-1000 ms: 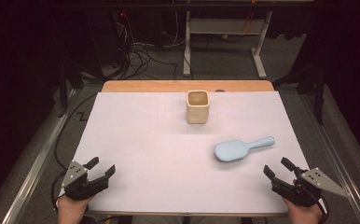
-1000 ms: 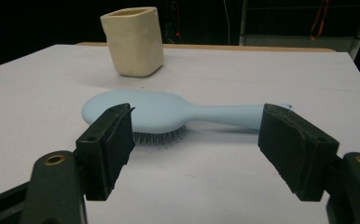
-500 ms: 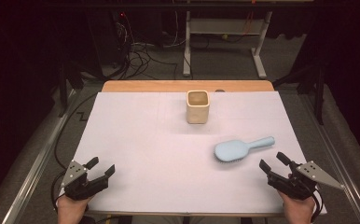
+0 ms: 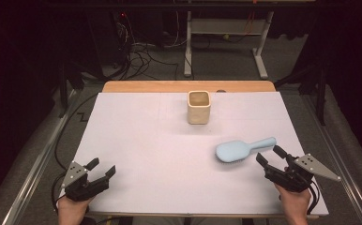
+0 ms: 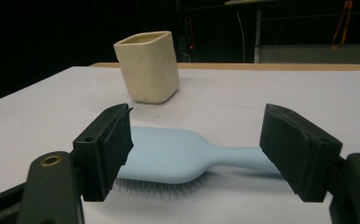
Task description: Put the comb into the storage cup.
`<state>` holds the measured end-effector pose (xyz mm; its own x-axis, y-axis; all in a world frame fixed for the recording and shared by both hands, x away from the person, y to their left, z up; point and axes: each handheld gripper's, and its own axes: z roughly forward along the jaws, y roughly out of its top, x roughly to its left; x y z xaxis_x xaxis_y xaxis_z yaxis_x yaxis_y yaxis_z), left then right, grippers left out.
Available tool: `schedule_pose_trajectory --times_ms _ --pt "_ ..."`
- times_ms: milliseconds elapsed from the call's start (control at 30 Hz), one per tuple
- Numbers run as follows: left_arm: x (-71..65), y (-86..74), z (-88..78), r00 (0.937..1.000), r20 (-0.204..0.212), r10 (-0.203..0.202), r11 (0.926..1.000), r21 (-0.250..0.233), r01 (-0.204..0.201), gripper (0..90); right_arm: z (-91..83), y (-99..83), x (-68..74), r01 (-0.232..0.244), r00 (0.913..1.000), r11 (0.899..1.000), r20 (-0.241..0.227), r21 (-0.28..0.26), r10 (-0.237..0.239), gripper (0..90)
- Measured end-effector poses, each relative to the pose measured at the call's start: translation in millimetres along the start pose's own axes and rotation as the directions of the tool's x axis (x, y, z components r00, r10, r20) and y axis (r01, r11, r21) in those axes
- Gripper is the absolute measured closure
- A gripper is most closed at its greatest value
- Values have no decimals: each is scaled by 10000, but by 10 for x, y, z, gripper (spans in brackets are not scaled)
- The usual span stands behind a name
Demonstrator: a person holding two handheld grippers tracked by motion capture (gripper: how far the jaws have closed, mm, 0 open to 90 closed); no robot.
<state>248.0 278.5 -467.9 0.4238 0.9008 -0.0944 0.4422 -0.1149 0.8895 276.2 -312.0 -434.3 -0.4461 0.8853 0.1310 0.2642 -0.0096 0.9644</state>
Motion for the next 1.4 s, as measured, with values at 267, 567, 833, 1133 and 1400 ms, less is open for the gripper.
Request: schedule_pose_trajectory --times_ms 267,567,833,1133,1400 --pt "-2 1 2 10000 -18 17 10000 -22 -17 281 116 71 23 62 9998 10000 -181 29 -61 263" --pt "-4 0 -5 10000 -18 4 10000 -35 -4 281 267 160 41 388 9990 9986 -217 351 -380 260" --pt "-6 1 -6 10000 -5 17 10000 -55 -17 281 366 256 0 301 9993 9972 -237 684 -285 272" --pt "-5 2 -6 10000 -16 -15 10000 -54 15 281 491 401 -85 201 9998 9882 17 1520 -206 321" --pt "-3 2 -7 10000 -24 -18 10000 -55 18 281 620 569 -133 523 9975 9608 309 2721 -631 379"
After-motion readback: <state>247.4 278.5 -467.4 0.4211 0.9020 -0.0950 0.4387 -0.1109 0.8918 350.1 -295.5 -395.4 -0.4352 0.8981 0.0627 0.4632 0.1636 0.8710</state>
